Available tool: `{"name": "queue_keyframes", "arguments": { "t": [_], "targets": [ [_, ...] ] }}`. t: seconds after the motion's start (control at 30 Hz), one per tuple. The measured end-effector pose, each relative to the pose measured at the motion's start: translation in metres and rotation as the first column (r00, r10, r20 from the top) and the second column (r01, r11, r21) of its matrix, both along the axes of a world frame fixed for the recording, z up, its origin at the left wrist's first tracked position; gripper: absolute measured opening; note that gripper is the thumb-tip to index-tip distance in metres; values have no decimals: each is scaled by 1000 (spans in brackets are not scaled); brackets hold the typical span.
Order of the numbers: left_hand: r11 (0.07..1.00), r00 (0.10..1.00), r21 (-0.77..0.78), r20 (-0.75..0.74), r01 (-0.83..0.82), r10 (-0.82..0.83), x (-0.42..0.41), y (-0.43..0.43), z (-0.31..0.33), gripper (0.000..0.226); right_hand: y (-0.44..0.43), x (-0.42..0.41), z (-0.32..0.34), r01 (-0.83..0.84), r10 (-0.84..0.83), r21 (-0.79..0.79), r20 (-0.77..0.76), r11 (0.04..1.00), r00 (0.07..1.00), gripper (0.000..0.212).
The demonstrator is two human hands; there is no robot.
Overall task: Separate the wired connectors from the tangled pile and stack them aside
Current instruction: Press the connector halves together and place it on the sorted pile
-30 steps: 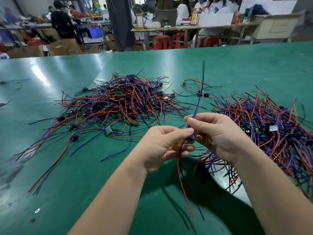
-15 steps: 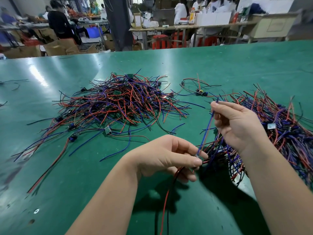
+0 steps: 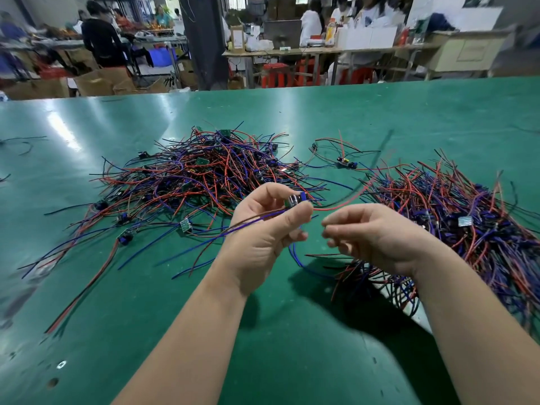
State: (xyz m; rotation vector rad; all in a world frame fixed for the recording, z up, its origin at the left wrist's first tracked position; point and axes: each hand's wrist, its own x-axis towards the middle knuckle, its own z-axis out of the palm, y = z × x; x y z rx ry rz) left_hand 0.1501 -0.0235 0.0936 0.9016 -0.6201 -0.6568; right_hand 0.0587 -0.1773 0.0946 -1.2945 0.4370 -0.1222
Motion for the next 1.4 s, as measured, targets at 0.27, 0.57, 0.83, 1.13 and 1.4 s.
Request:
{"name": "queue_keyframes", "arguments": {
  "t": [0.27, 0.57, 0.83, 1.13, 1.4],
  "targets": [
    [971, 906, 36, 369, -238, 208, -12, -10, -11, 37, 11, 6, 1, 27, -78, 201, 251, 979, 965, 13],
    [979, 986, 169, 138, -116, 93, -10, -9, -4, 25, 1, 2, 8, 202, -227, 130, 215, 971, 950, 6],
    [921, 977, 384, 211, -62, -22, -16, -11, -12, 4, 10, 3, 4, 254, -237, -205, 106, 945, 966, 18],
    [835, 924, 450, 51, 317, -379, -20, -6, -12, 2, -42, -17, 16, 591, -723, 473, 156, 653, 673, 23],
    [946, 999, 321, -7, -37, 41, -10, -13, -13, 22, -31, -8, 15, 529, -582, 294, 136, 796, 802, 18]
  ]
}}
